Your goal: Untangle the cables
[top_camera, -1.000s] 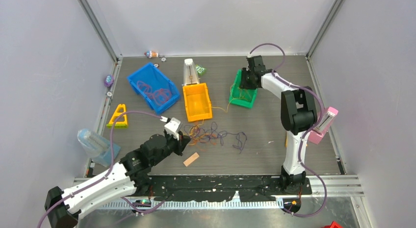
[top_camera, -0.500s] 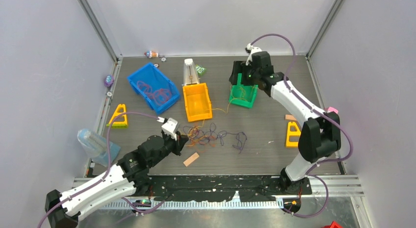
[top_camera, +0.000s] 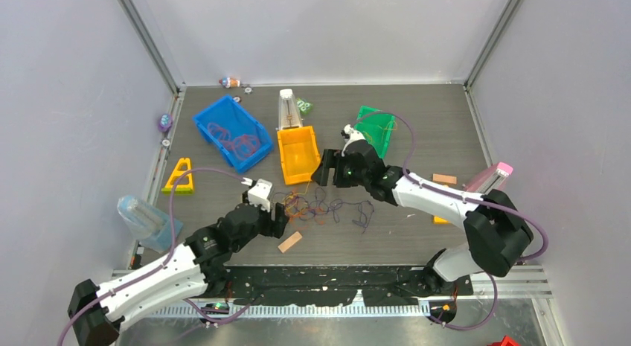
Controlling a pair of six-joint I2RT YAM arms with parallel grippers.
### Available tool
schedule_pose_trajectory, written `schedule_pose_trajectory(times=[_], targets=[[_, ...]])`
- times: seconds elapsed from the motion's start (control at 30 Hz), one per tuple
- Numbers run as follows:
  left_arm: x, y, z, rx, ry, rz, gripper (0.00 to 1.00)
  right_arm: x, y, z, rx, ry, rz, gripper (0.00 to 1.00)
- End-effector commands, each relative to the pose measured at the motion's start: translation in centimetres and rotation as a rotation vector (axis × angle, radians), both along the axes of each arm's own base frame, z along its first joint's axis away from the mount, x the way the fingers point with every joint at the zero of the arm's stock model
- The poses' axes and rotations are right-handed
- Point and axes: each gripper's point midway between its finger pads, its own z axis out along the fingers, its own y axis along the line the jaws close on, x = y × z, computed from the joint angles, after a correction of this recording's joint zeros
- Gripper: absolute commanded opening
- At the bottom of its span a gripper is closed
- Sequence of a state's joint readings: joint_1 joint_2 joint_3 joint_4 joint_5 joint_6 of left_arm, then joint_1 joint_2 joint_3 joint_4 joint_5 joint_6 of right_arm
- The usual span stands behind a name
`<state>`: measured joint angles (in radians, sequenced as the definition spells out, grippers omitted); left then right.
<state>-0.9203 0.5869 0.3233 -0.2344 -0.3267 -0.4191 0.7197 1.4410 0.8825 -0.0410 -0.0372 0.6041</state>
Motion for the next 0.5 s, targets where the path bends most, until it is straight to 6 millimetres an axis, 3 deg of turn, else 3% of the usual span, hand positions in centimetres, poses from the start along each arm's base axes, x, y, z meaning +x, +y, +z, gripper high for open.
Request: schedule_pose_trajectory(times=[0.0,0.23,0.47], targets=[[1.5,-0.2,1.2,0.021,0.014,0.033,0.72,1.1,2.9,2.3,0.226,0.005,-0.090,0.83],[4.0,-0.8,1.4,-0.015,0.060,0.034,0.69,2.2,4.6,0.5,0.253,0.040,-0.093,0.75],[5.0,-1.9,1.7,-0.071,0.068,-0.031,0.65,2.7,4.2,-1.9,0.204,0.064,-0.133,0.68]])
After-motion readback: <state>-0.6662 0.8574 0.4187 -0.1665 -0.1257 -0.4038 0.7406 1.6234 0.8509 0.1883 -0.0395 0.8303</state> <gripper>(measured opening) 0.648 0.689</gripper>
